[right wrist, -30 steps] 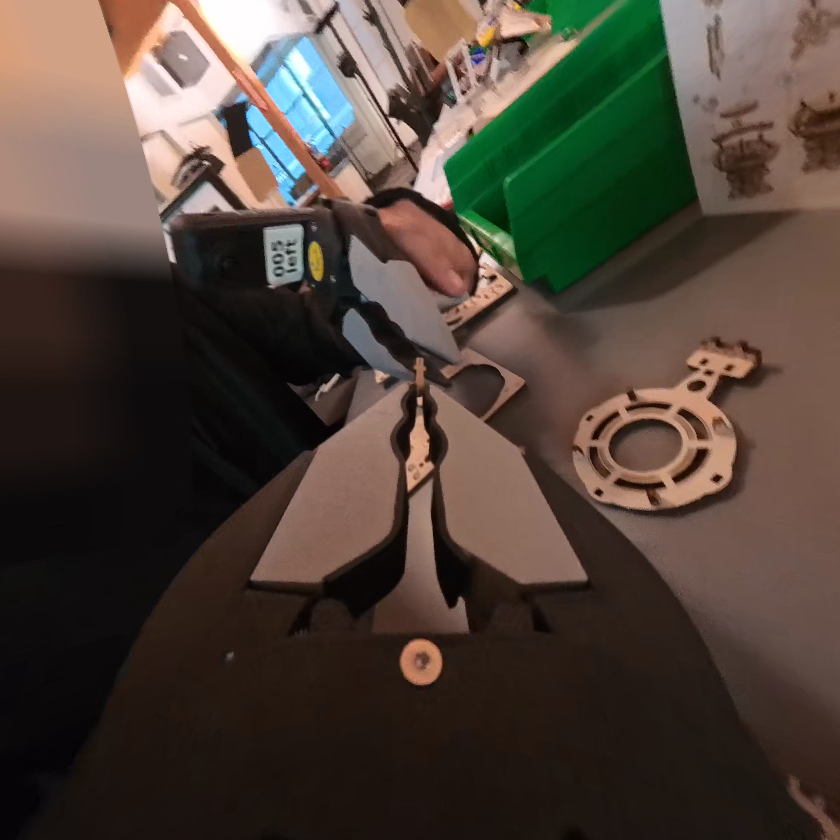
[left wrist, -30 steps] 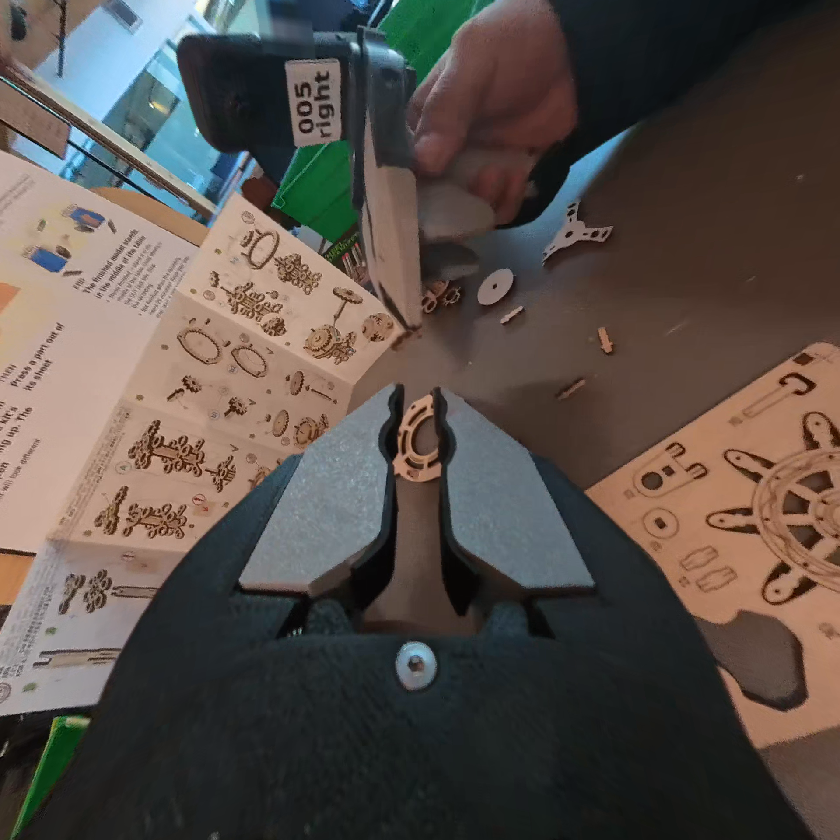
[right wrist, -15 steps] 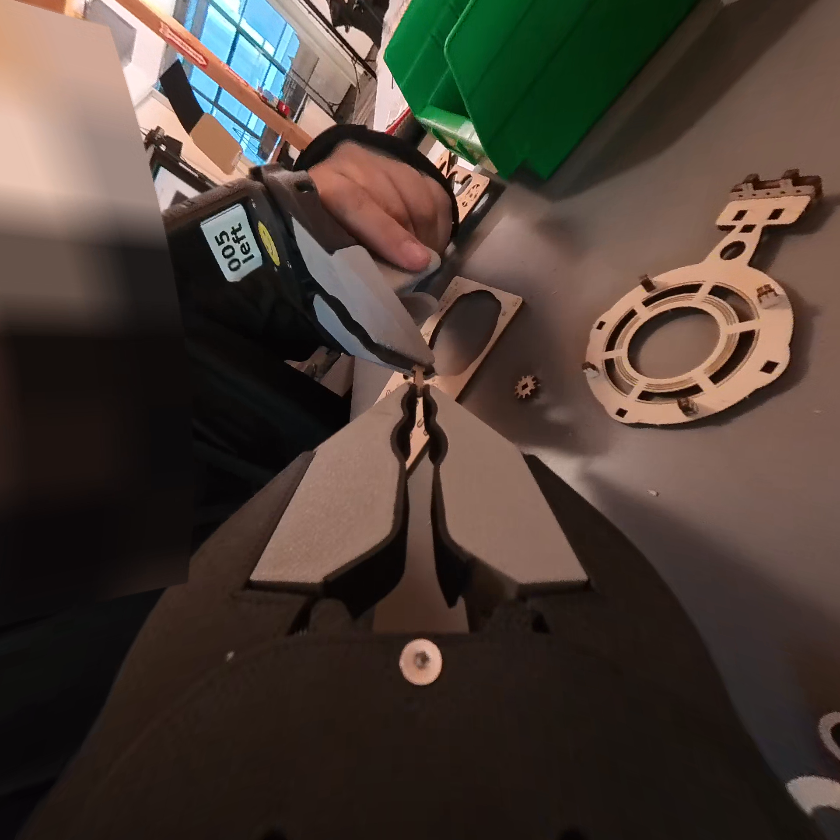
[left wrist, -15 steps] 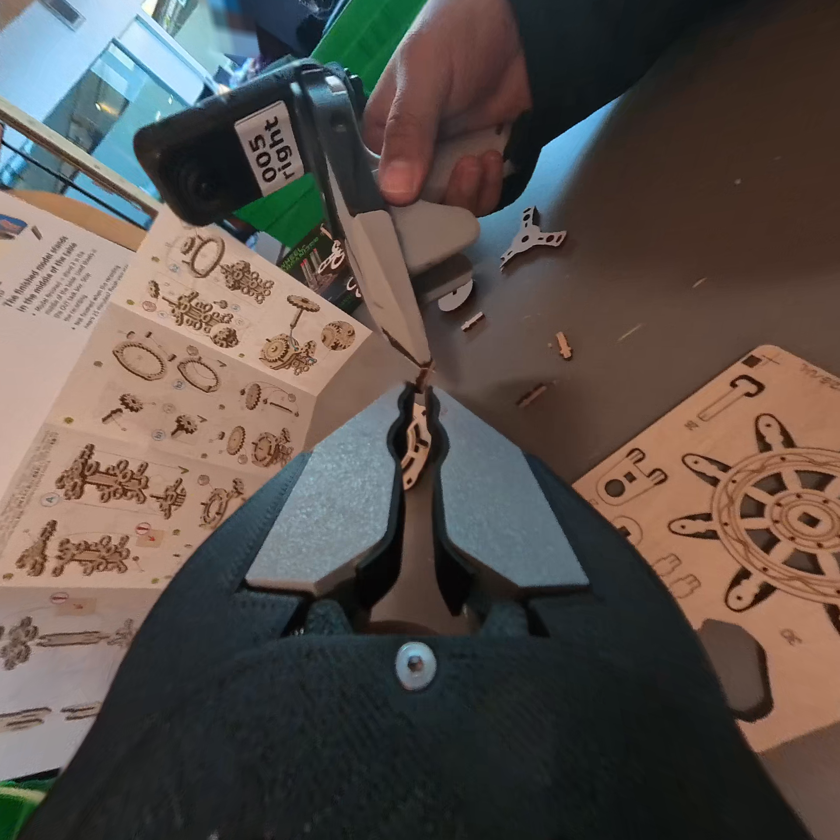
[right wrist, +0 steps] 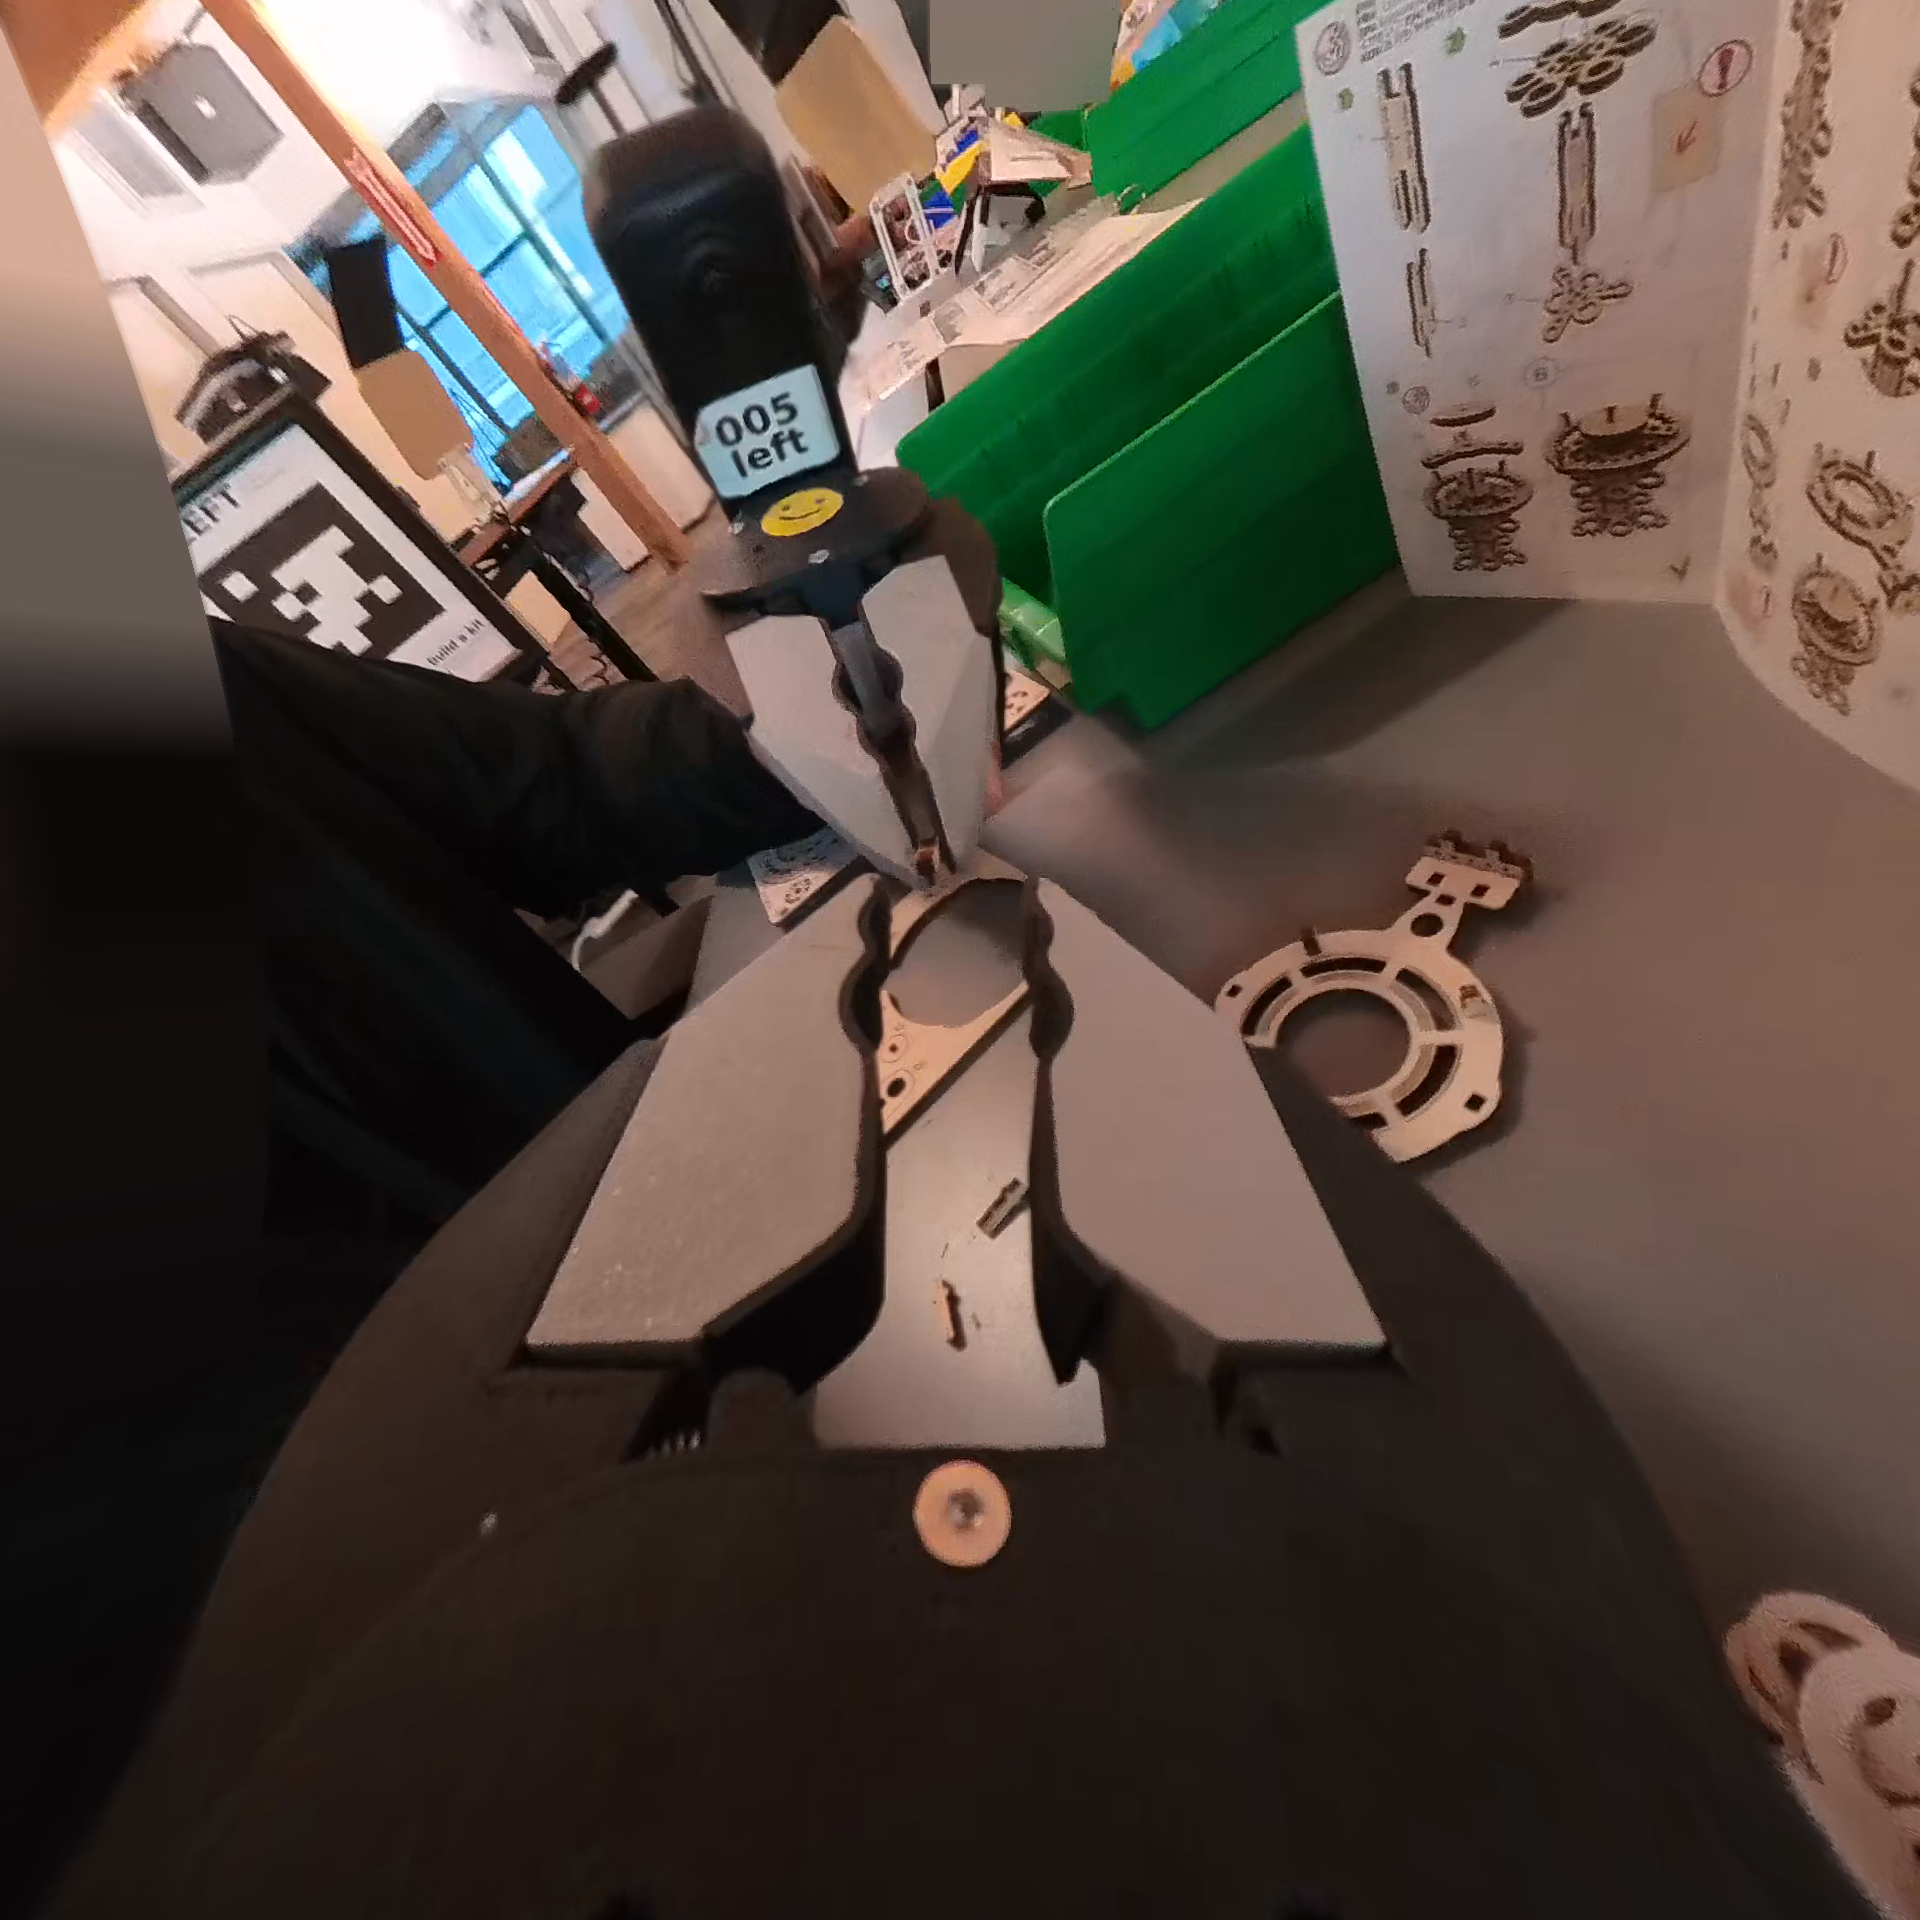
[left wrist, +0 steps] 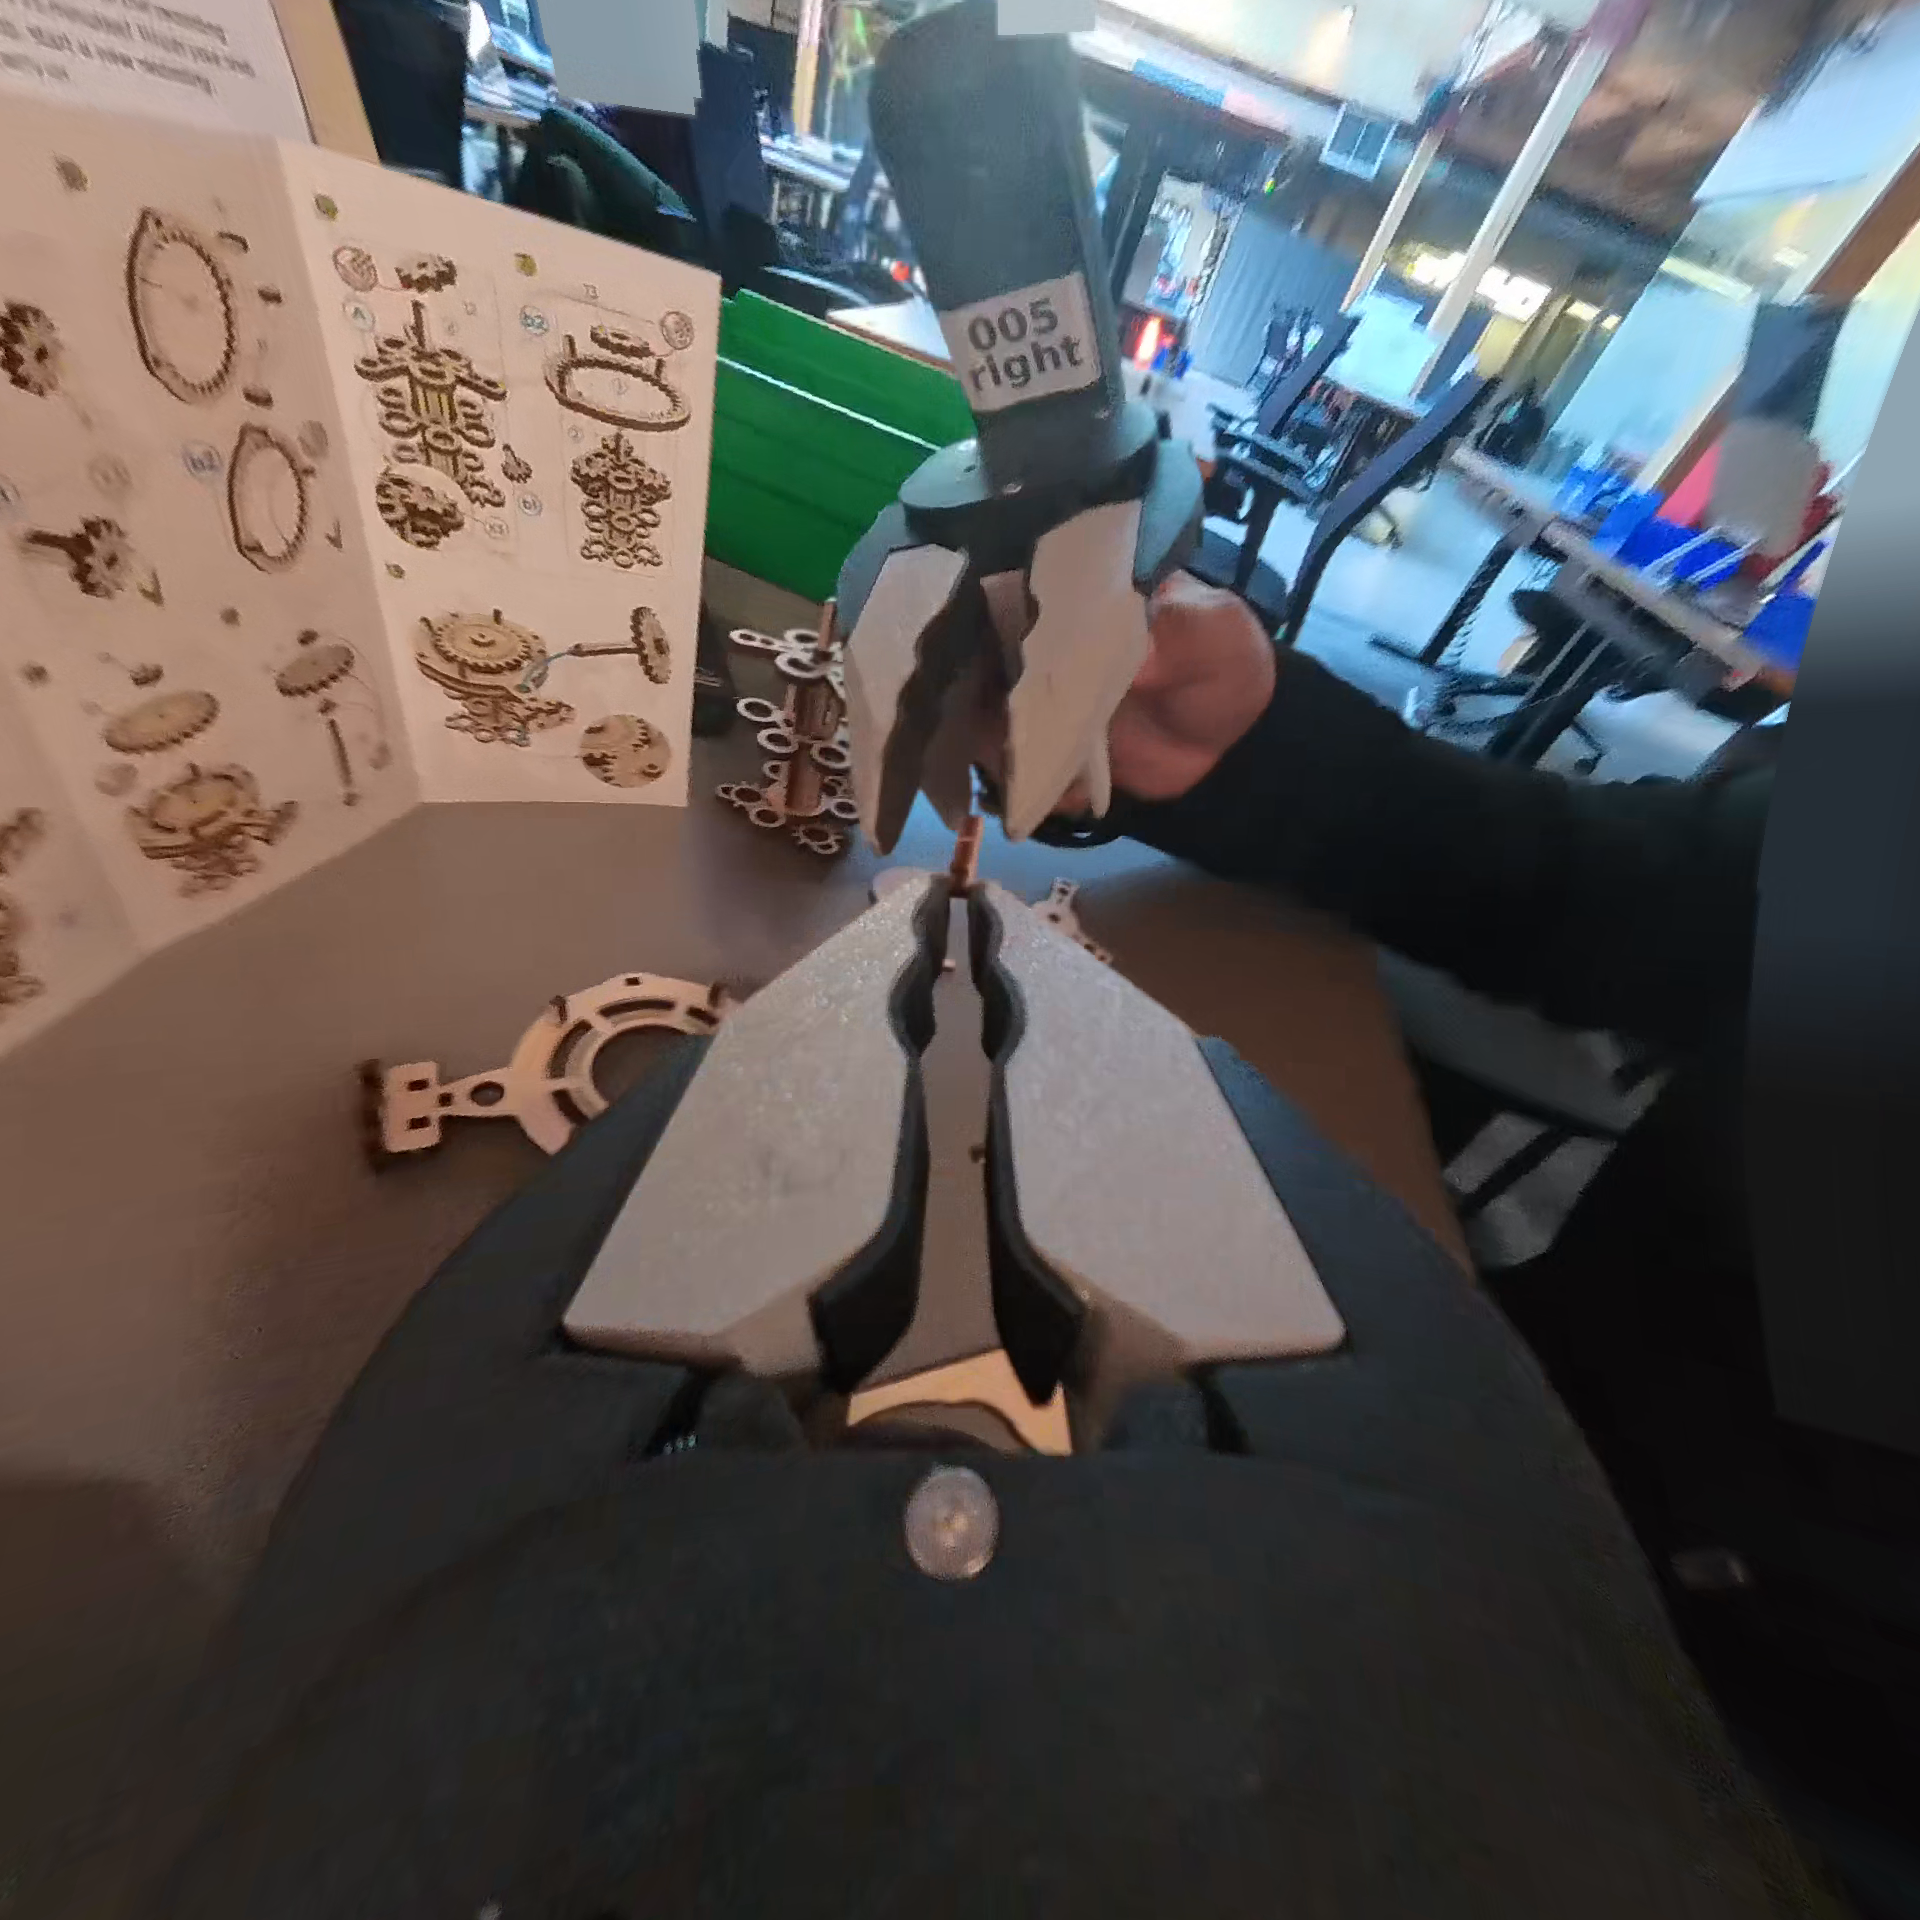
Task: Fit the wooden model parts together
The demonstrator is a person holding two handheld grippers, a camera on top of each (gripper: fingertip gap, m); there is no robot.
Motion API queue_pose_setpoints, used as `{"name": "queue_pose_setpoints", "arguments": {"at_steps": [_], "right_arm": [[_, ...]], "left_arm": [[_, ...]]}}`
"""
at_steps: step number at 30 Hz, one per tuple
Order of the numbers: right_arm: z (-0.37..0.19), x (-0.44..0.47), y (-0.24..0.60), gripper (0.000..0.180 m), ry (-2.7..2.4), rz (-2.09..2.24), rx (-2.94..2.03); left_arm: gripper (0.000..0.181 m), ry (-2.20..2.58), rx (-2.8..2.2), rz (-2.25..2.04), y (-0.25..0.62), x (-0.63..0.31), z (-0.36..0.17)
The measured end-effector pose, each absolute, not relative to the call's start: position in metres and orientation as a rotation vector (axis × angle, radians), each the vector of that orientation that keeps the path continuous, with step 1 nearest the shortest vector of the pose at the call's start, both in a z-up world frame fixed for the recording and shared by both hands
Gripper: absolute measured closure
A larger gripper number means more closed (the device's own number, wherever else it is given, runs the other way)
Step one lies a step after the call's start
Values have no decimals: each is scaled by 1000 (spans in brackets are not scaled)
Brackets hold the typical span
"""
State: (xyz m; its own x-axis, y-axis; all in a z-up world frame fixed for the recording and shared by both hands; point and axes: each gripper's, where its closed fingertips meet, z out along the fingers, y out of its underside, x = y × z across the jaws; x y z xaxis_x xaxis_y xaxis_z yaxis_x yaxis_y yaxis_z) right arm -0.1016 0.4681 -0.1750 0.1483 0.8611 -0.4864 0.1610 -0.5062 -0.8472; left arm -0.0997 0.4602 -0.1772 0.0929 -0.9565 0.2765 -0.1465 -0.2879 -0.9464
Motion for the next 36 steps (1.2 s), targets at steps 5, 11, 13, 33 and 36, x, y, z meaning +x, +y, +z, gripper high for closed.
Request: {"name": "queue_pose_setpoints", "arguments": {"at_steps": [5,11,13,33,36], "right_arm": [[-168,-108,465,180,-982,1423,-1752],[-169,-104,469,172,-937,1451,-1781],[-169,-104,470,180,-931,1448,-1779],[-230,-106,473,180,-1100,1216,-2028],[-237,-107,474,180,-1101,1213,-2059]], "left_arm": [[181,1086,-1593,-1317,460,-97,-178],[181,1015,-1606,-1363,467,-100,-174],[181,1012,-1604,-1365,467,-100,-174],[181,1374,-1849,-1061,466,-121,-234],[181,1394,-1865,-1052,464,-120,-239]]}}
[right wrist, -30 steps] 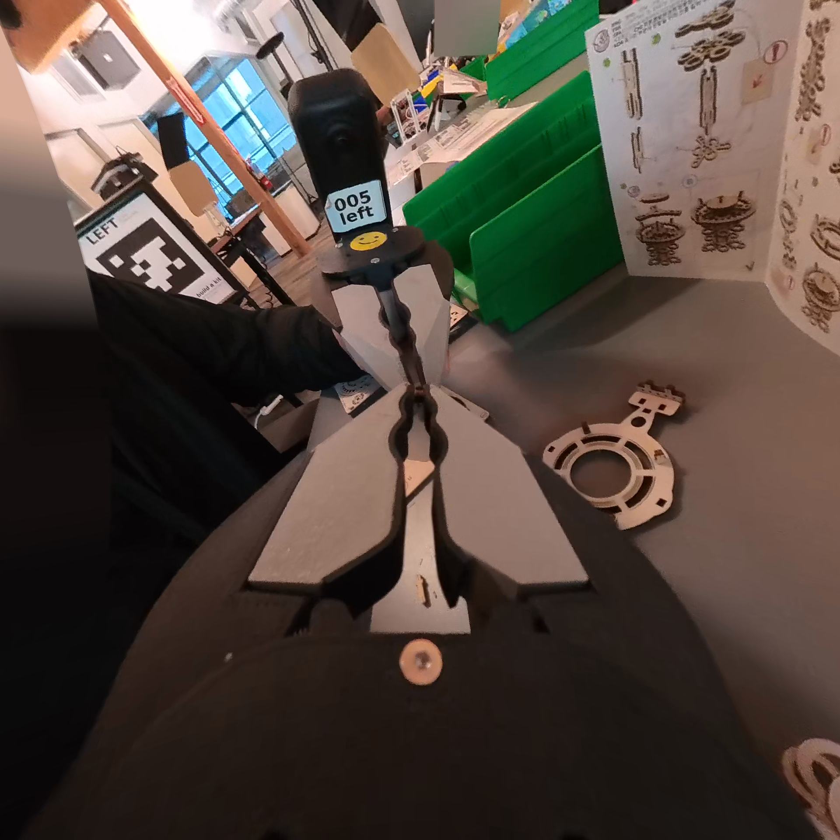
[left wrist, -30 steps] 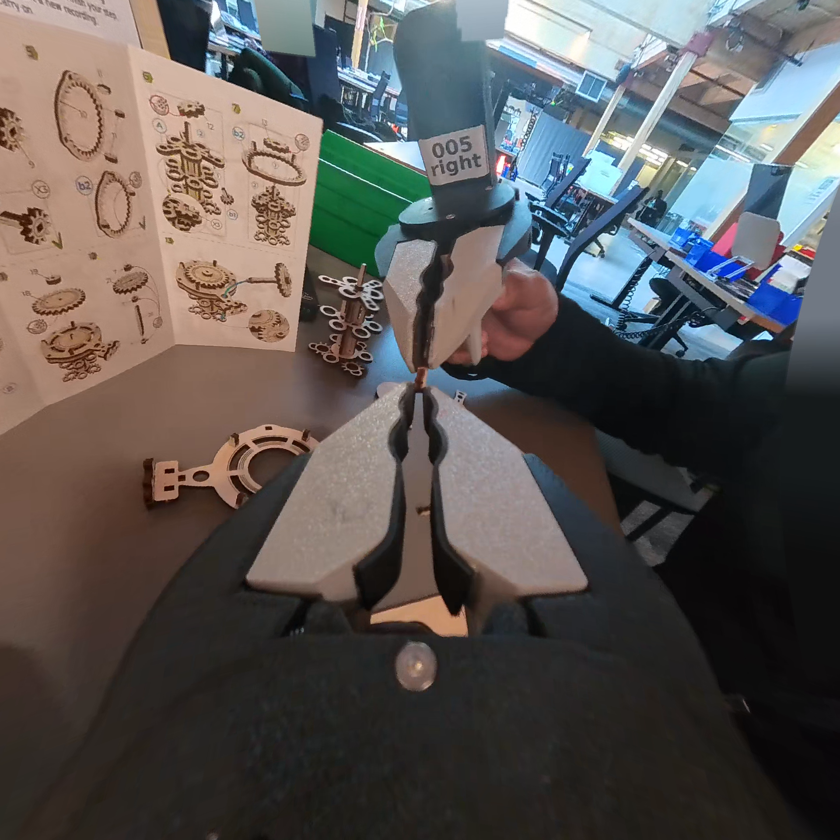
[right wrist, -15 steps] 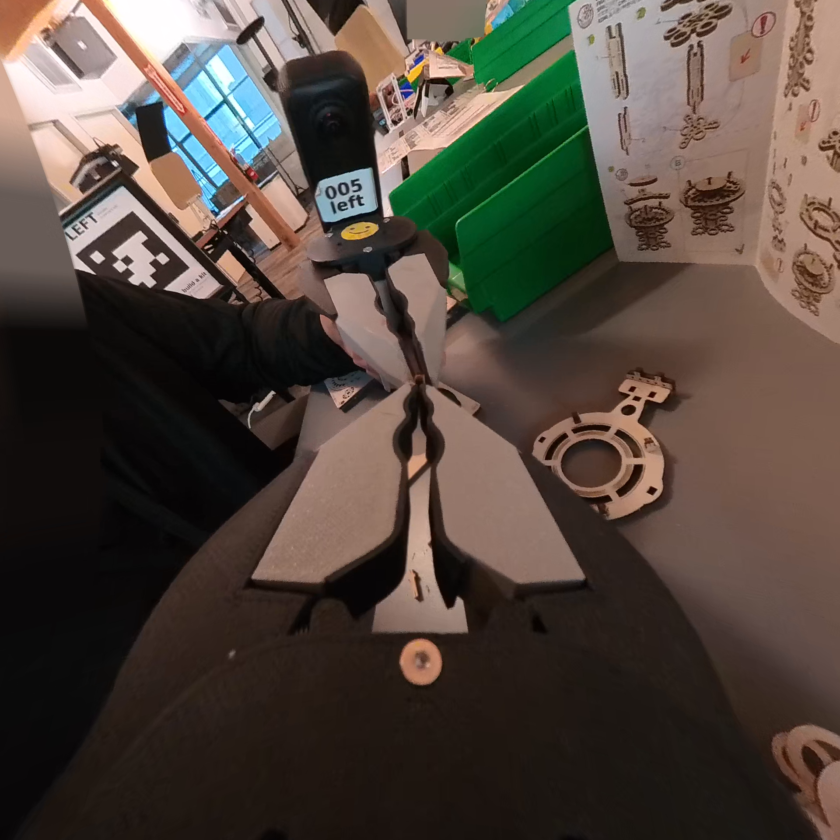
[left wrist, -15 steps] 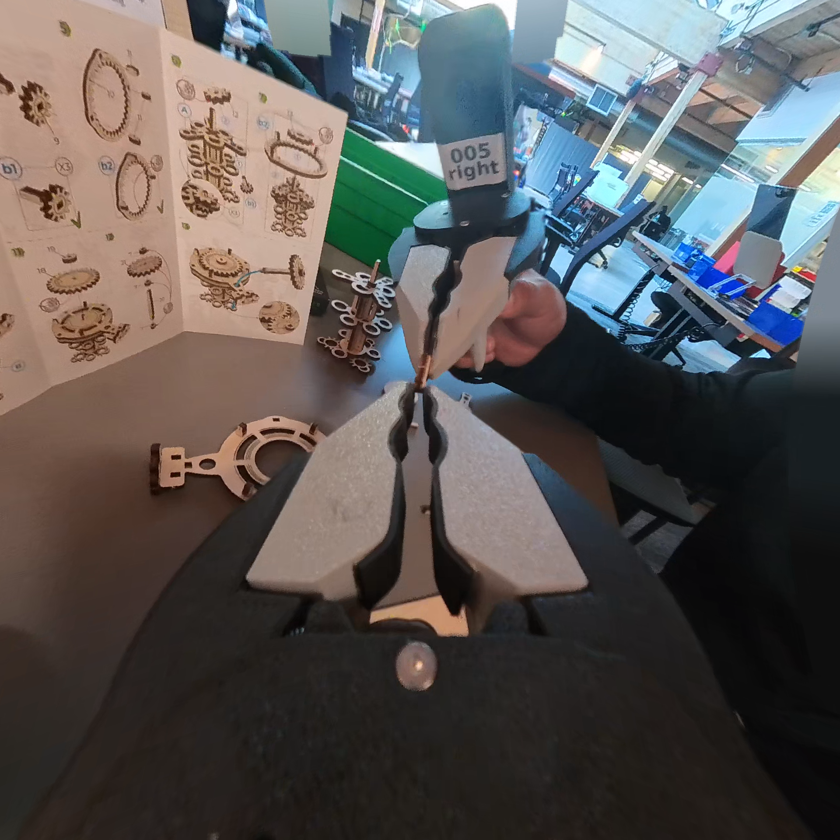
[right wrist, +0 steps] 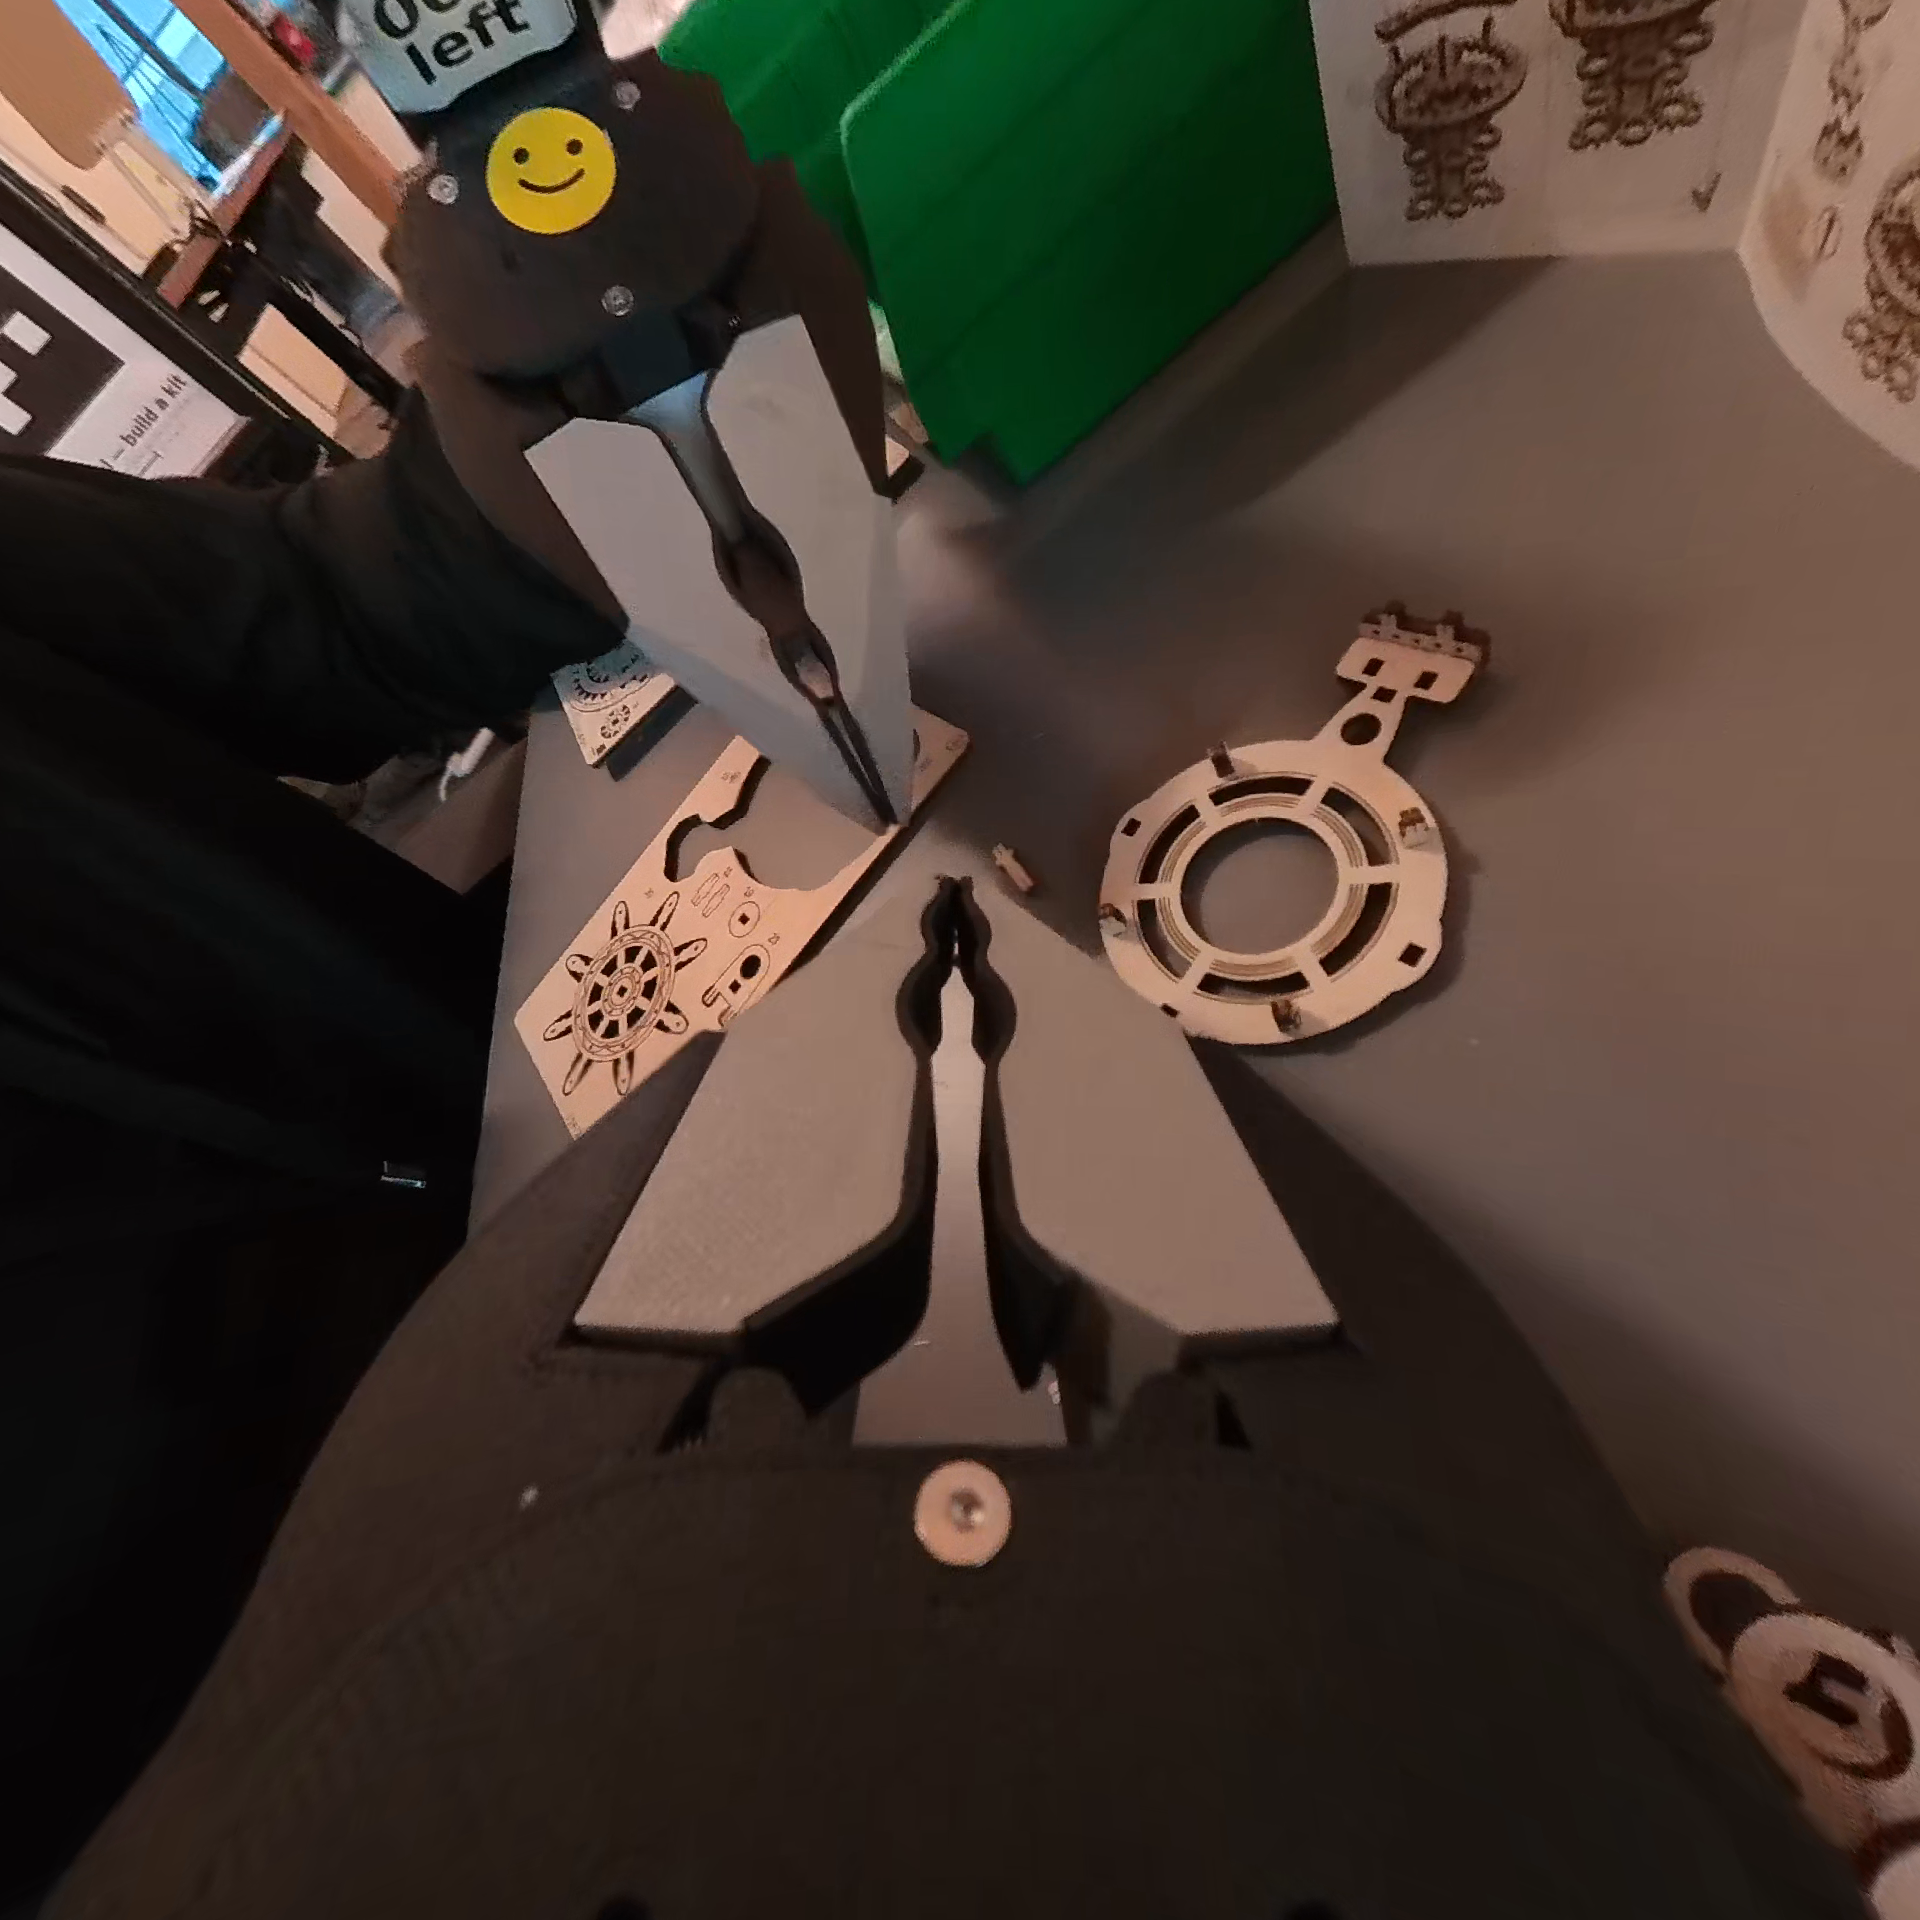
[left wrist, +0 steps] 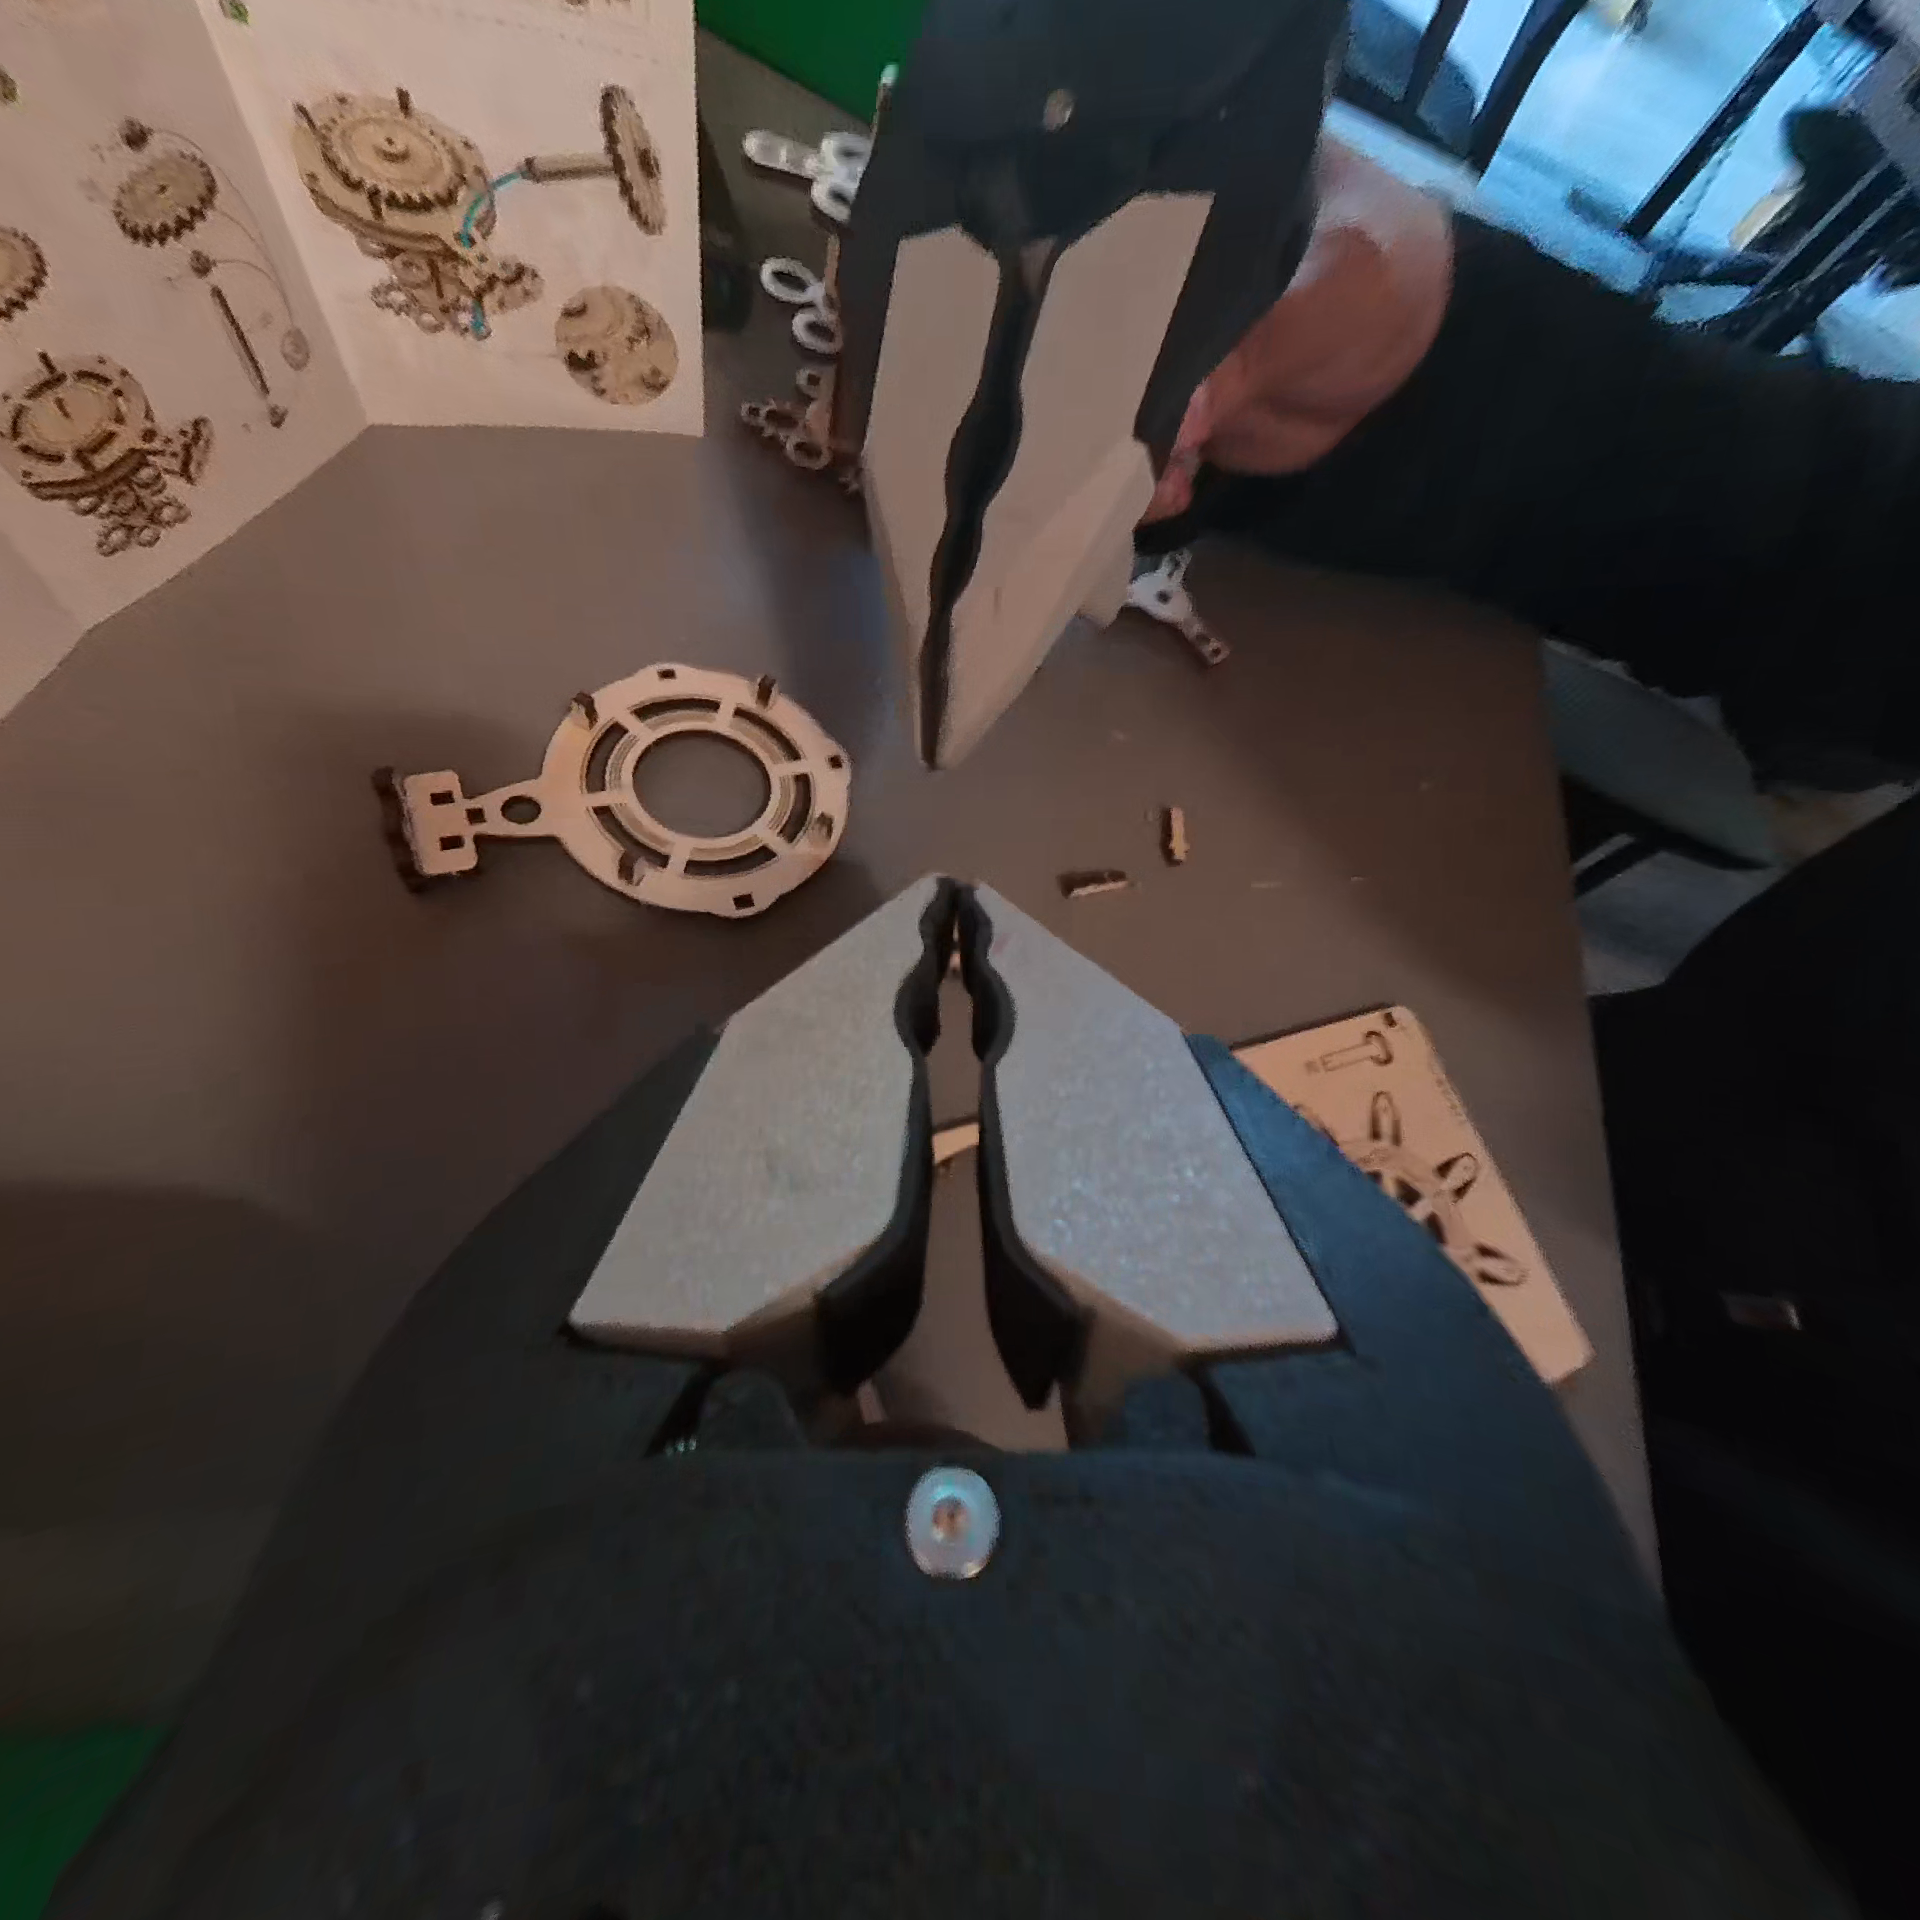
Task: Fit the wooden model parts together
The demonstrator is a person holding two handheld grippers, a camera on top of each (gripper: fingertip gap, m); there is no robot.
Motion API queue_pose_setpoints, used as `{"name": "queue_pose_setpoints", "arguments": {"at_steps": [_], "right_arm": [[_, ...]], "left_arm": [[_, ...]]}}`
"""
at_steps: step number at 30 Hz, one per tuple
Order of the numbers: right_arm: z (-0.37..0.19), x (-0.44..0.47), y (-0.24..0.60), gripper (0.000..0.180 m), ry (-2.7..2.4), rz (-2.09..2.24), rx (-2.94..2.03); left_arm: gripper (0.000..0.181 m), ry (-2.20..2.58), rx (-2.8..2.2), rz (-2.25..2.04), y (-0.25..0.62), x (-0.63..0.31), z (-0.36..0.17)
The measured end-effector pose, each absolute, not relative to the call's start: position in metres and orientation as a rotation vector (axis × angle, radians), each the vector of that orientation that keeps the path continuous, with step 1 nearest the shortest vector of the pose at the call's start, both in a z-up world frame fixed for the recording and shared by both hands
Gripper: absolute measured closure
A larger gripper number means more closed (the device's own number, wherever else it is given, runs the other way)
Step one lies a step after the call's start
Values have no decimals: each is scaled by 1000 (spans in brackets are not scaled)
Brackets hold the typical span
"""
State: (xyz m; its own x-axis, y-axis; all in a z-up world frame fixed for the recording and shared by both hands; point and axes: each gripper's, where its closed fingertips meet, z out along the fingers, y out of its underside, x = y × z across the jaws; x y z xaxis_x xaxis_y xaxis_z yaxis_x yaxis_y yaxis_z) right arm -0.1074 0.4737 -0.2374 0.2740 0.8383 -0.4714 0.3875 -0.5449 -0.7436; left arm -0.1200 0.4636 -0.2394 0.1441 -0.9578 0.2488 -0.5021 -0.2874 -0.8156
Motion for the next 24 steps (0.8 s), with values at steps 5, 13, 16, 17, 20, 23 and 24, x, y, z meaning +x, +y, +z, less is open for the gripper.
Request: {"name": "queue_pose_setpoints", "arguments": {"at_steps": [5,13,16,17,20,23,24], "right_arm": [[-245,-102,475,180,-1107,1168,-2099],[-253,-104,472,180,-1155,1106,-2120],[-250,-104,471,180,-1154,1109,-2105],[-249,-104,471,180,-1153,1111,-2102],[-247,-105,470,180,-1155,1123,-2095],[-246,-106,467,180,-1163,1140,-2085],[-245,-107,467,180,-1164,1143,-2076]], "left_arm": [[181,1403,-1911,-839,483,-135,-249],[165,1561,-1898,-565,480,-134,-277],[170,1576,-1897,-575,477,-131,-278],[177,1577,-1894,-580,477,-130,-279],[180,1580,-1883,-583,477,-129,-279],[181,1573,-1872,-591,480,-130,-278],[181,1549,-1851,-607,482,-129,-272]]}}
